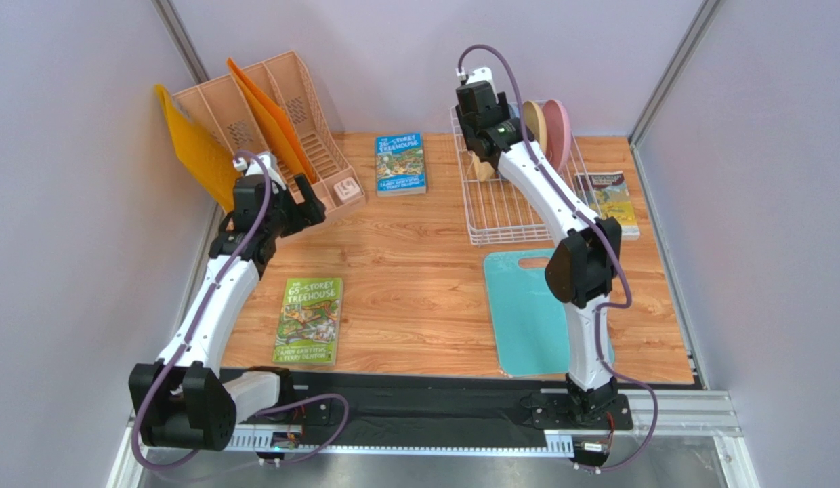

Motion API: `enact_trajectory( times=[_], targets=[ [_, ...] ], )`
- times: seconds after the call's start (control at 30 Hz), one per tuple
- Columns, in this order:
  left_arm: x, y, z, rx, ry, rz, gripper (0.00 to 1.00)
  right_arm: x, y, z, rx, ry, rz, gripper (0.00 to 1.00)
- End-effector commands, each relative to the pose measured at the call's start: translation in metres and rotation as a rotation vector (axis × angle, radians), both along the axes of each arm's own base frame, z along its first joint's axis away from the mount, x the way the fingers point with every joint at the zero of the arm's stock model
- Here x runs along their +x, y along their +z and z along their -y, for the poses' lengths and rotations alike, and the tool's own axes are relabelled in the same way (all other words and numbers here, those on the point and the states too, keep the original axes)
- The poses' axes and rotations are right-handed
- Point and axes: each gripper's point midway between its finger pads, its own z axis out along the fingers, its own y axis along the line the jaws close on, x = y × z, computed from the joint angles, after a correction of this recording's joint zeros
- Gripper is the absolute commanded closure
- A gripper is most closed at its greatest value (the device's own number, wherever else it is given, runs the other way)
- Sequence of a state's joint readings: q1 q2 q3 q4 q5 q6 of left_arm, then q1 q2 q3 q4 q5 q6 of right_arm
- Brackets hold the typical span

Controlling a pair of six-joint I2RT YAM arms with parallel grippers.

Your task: Unload the plates from the dish rack

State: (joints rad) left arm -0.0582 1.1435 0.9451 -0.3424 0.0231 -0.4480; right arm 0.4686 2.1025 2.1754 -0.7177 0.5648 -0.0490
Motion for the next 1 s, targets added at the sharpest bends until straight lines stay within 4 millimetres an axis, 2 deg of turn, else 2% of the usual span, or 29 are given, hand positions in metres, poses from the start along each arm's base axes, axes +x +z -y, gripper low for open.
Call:
enact_trajectory(
  times=[0.0, 0.03, 0.23, 0.53, 0.57, 0.6, 0.63, 0.67, 0.73, 0.77, 0.83, 0.93, 0.97],
  targets=[
    [0.011, 0.009, 0.005, -0.022, -0.023, 0.056, 0.0, 0.025, 0.011, 0.004, -0.034, -0.042, 0.079, 0.42],
    [0.012, 0.01, 0.005, -0.015, -0.031, 0.066, 0.01, 0.028, 0.014, 0.004, -0.026, -0.039, 0.088, 0.42],
    [0.013, 0.009, 0.004, 0.008, -0.044, 0.075, 0.01, 0.044, -0.003, 0.011, -0.063, -0.072, 0.083, 0.41],
    [0.014, 0.011, 0.007, 0.009, -0.066, 0.102, 0.03, 0.06, -0.026, 0.025, -0.073, -0.101, 0.064, 0.46],
    [0.013, 0.009, 0.007, 0.008, -0.067, 0.099, 0.03, 0.061, -0.029, 0.026, -0.073, -0.096, 0.058, 0.48],
    [0.014, 0.01, 0.008, 0.009, -0.071, 0.102, 0.04, 0.063, -0.031, 0.026, -0.07, -0.094, 0.057, 0.58],
    [0.013, 0.008, 0.008, 0.01, -0.071, 0.099, 0.04, 0.063, -0.033, 0.027, -0.074, -0.093, 0.053, 0.61],
    [0.014, 0.009, 0.008, 0.011, -0.072, 0.101, 0.05, 0.064, -0.033, 0.025, -0.071, -0.084, 0.055, 0.72],
    [0.014, 0.009, 0.007, 0.012, -0.071, 0.102, 0.05, 0.065, -0.035, 0.025, -0.071, -0.079, 0.05, 0.78],
    [0.014, 0.008, 0.008, 0.011, -0.072, 0.101, 0.05, 0.065, -0.039, 0.022, -0.07, -0.067, 0.043, 0.88],
    [0.014, 0.008, 0.007, 0.013, -0.072, 0.101, 0.05, 0.065, -0.038, 0.021, -0.067, -0.064, 0.047, 1.0],
    [0.014, 0.007, 0.007, 0.013, -0.072, 0.103, 0.07, 0.064, -0.031, 0.019, -0.082, -0.069, 0.065, 1.0],
    [0.014, 0.007, 0.008, 0.012, -0.073, 0.101, 0.07, 0.064, -0.02, 0.023, -0.098, -0.104, 0.101, 1.0]
  ],
)
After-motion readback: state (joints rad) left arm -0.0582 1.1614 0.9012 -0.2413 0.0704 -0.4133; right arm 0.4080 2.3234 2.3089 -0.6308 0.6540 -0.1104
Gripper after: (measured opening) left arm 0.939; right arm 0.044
